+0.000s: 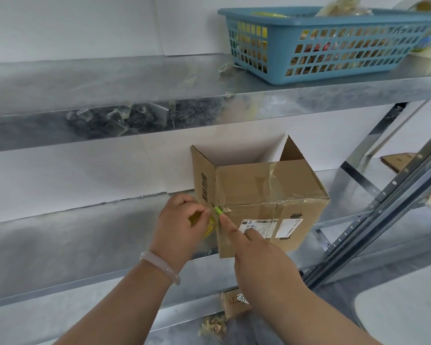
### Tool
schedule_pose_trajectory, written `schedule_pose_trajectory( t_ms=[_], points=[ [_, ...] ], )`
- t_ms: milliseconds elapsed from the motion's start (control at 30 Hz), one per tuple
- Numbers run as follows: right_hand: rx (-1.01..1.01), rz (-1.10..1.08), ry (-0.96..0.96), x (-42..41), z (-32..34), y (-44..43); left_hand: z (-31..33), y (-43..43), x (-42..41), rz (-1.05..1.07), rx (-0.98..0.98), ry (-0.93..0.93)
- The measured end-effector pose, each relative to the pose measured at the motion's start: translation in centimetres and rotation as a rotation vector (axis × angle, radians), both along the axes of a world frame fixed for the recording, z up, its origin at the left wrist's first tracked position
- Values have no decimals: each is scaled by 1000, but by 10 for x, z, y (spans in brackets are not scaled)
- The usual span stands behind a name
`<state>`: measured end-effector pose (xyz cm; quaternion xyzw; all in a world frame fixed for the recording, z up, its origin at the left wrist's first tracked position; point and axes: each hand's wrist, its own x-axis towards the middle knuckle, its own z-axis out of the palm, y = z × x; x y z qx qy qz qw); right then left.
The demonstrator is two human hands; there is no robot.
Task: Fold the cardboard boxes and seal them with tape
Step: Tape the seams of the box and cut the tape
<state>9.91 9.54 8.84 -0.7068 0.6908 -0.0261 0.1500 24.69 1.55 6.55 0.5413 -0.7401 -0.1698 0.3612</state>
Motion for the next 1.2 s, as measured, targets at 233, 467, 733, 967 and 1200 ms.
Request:
schedule_pose_trajectory(
  t_ms=[233, 467, 733, 967, 1200],
  points=[
    [-18, 9, -6, 2, -1, -2, -2, 6, 0, -25, -37, -30],
    [-29, 42, -4, -3, 1, -2, -3, 7, -4, 4, -29, -56],
    [-19, 88, -13, -9, 2, -4, -4, 8, -5, 76, 27, 39],
    [22, 90, -28, -22, -13, -5, 3, 4, 10, 190, -35, 112],
    [-544, 323, -252, -57, -29, 8, -41, -24, 32, 261, 10, -51]
  ],
)
